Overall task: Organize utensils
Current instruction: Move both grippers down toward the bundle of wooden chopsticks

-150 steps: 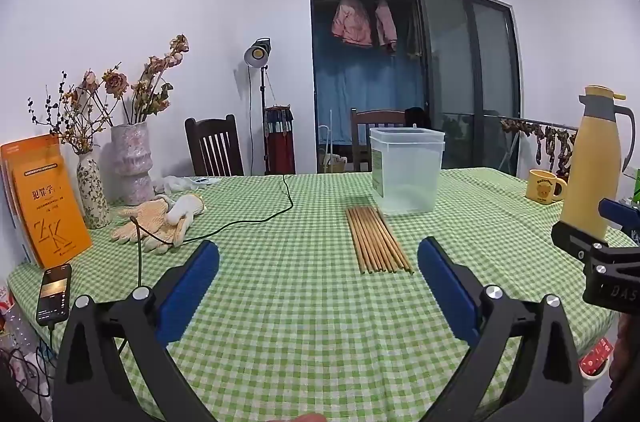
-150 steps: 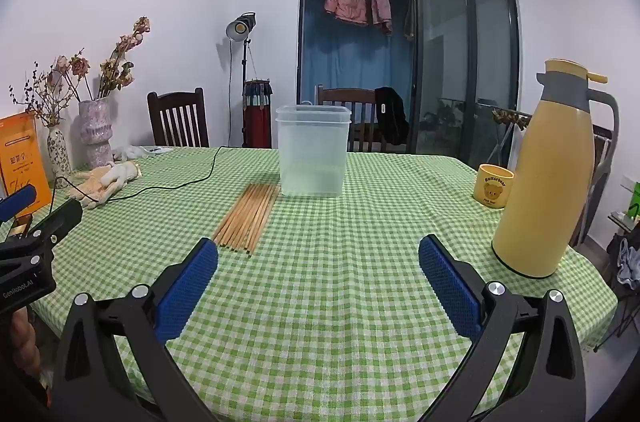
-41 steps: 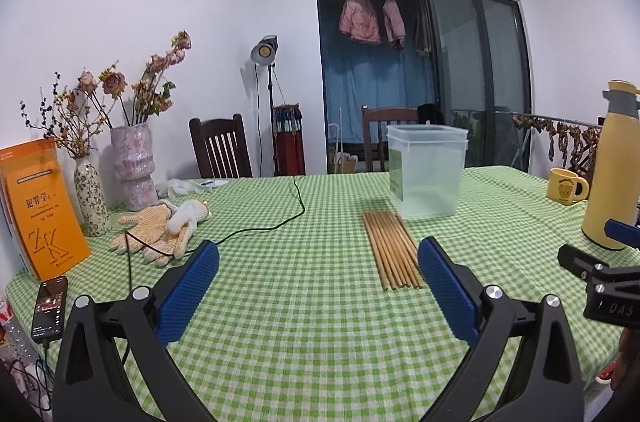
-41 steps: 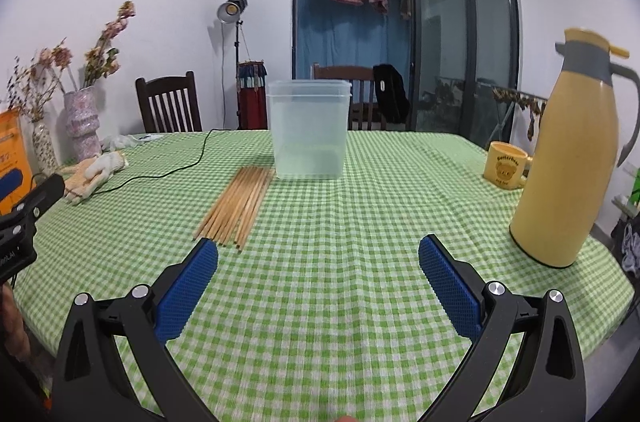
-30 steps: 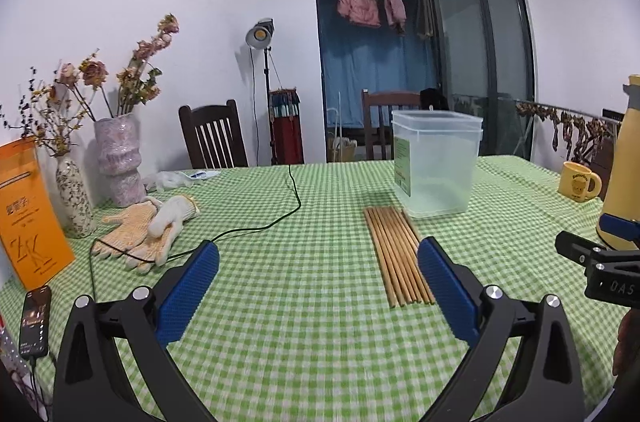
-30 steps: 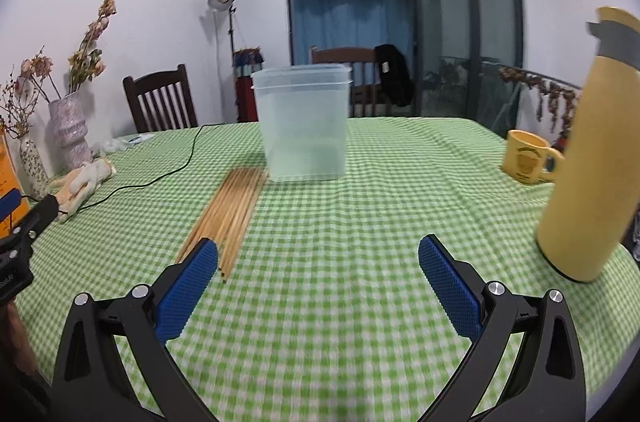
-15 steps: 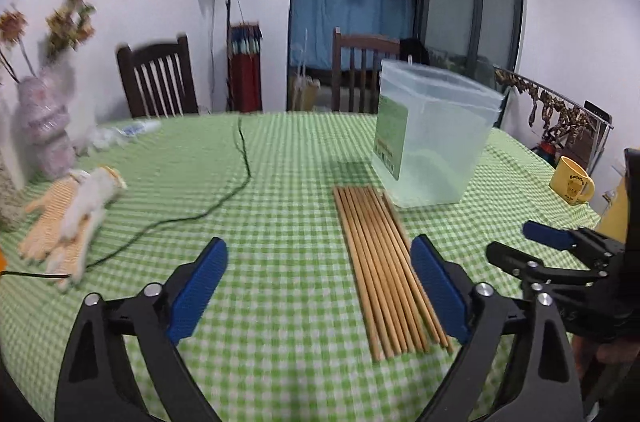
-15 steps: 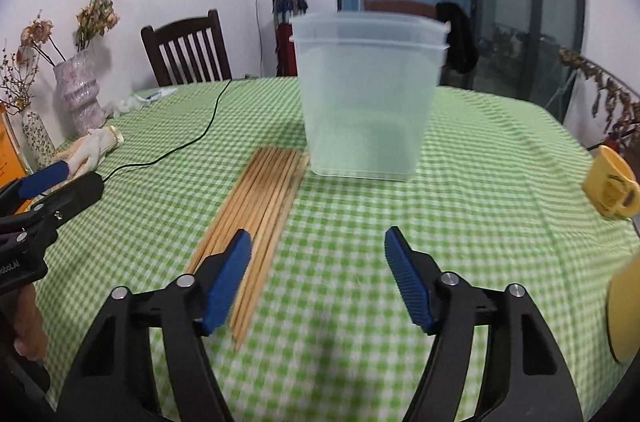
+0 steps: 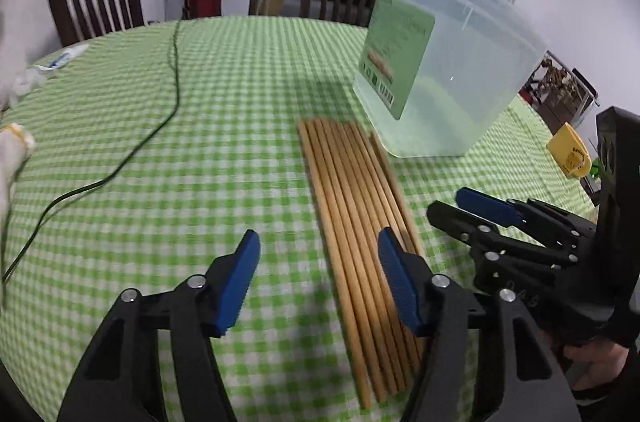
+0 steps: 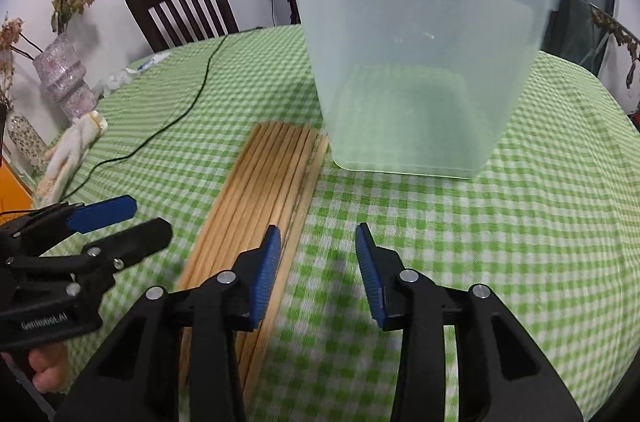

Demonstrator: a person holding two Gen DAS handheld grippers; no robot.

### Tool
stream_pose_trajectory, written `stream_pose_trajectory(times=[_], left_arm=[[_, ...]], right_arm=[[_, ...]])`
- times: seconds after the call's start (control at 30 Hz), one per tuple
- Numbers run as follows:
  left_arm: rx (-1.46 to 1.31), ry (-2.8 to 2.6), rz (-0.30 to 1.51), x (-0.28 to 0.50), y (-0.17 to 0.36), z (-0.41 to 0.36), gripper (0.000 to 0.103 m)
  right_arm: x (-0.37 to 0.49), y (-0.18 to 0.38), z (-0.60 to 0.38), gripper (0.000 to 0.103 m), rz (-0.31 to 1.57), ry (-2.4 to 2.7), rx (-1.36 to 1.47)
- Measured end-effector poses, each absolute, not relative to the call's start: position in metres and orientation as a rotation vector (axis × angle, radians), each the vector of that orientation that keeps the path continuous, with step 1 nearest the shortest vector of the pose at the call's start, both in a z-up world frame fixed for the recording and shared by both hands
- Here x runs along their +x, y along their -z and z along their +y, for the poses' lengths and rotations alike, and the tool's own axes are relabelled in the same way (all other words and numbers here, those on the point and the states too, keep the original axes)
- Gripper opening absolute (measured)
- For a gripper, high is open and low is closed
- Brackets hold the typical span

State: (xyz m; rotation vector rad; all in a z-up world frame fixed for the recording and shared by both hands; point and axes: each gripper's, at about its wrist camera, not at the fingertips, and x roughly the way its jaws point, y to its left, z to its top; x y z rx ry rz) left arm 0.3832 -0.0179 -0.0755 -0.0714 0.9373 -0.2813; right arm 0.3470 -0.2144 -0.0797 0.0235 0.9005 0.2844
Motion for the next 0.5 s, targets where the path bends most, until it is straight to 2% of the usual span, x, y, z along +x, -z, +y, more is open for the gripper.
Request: stream_pose_trajectory(times=[0.1, 0.3, 0.5], left_arm=[[-0.057, 0.288, 0.954, 0.394, 0.083, -0.026, 0.052], [-0.053, 0.281, 1.003, 0.408, 0.094, -0.03, 0.028], [-0.05, 0.267, 1.022, 0.413, 0.1, -0.029, 0.024]], right_arm=[[0.356, 0.085, -0.211, 0.034, 0.913, -0.287, 0.008], [0.365, 0.093, -0.207, 0.033, 0.929, -0.291, -0.013], [0.368, 0.094, -0.201, 0.032, 0.915, -0.287, -0.04]])
